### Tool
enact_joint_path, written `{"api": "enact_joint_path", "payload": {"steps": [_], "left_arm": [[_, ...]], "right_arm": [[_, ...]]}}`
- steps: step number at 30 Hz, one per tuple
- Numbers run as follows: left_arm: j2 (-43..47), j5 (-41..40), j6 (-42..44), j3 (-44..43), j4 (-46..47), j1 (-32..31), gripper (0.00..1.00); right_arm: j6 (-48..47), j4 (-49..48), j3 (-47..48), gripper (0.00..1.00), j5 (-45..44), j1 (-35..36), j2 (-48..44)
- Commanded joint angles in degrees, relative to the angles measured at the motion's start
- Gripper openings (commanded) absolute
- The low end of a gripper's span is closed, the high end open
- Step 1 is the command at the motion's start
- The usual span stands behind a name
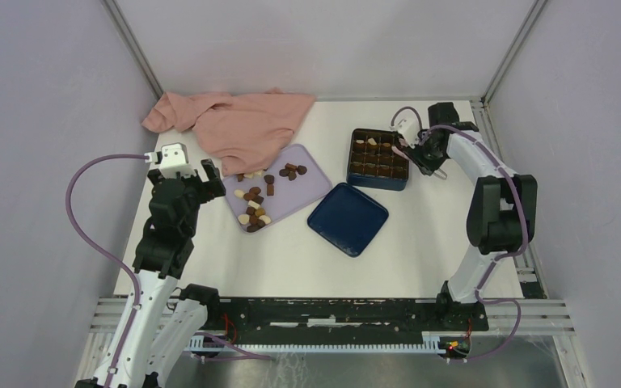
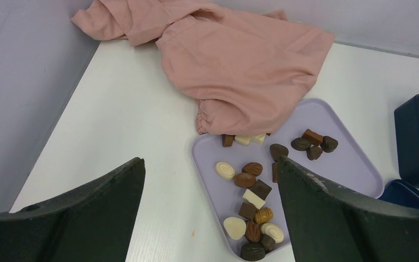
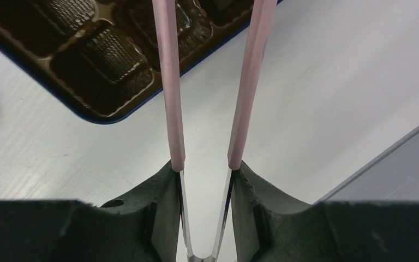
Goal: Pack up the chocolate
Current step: Place the fake chocolate in the packing box, then pick up the fake chocolate from the plate.
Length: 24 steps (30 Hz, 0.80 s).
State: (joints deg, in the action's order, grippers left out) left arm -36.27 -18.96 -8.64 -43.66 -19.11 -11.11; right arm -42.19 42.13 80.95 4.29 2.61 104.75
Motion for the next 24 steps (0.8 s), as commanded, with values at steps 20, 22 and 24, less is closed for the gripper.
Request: {"api": "enact_joint_path", "payload": {"steps": [20, 22, 24], "left_arm": [[1.51, -3.72, 2.40, 0.77, 3.39, 0.04, 0.95], [1.55, -3.69, 2.41, 0.71, 3.39, 0.02, 0.95], [1.64, -3.52, 2.40, 0.76, 3.43, 0.00, 0.95]], "right_arm": [[1.33, 2.23, 12.05, 0.40, 3.69, 41.37, 4.72], [1.33, 4.39, 16.65, 0.40, 2.46, 41.51, 8.59], [1.15, 6.66, 21.37, 0.40, 1.03, 41.51, 12.55]]}}
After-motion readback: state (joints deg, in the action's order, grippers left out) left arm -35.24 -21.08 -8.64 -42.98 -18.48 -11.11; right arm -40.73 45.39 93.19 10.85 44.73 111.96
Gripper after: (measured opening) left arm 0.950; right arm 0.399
